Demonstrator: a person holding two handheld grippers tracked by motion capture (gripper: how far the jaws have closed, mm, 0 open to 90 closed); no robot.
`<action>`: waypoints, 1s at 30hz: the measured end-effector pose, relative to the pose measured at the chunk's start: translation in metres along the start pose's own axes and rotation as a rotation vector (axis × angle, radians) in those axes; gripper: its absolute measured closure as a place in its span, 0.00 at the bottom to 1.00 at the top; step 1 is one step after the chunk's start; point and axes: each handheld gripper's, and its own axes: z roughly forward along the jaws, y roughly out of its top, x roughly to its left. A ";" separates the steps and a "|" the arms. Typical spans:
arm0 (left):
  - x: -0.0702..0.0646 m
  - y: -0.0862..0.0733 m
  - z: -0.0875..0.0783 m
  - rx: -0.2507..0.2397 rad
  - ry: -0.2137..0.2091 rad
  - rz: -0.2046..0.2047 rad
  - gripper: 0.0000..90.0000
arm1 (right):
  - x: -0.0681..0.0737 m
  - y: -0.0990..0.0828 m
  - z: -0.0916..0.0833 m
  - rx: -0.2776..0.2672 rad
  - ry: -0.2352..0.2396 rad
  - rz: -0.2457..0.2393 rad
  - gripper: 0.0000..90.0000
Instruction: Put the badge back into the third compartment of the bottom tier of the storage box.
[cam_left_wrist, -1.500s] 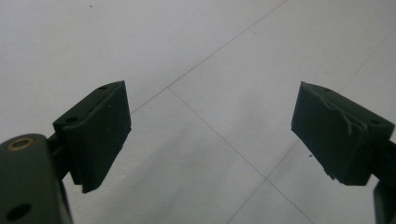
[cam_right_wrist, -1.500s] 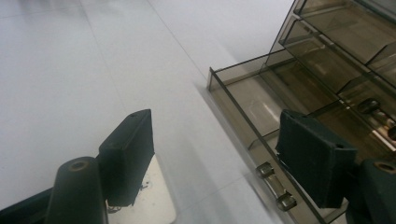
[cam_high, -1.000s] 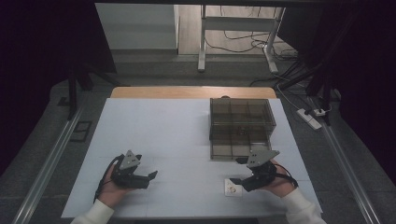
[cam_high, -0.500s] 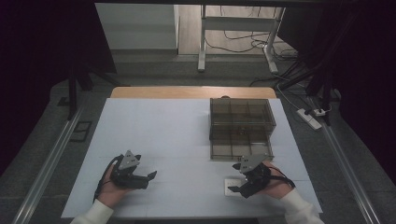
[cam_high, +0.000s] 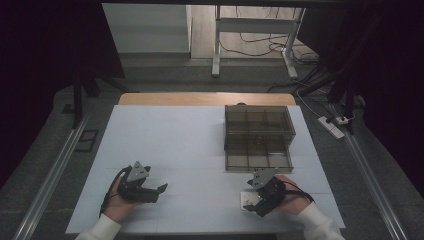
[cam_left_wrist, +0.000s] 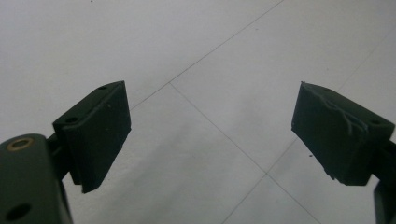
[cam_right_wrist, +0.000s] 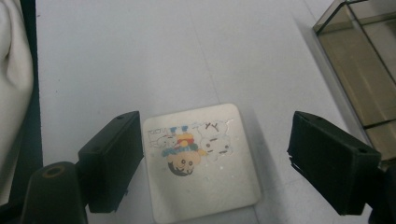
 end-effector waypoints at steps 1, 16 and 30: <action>0.000 0.000 0.000 0.001 0.000 0.000 0.14 | 0.000 0.000 0.001 0.003 0.003 -0.004 0.19; 0.000 0.000 0.000 0.002 -0.001 0.000 0.14 | 0.005 0.000 0.009 0.055 0.024 -0.034 0.19; 0.000 0.000 0.001 0.007 -0.003 0.004 0.14 | 0.003 -0.003 0.012 0.076 0.045 -0.027 0.19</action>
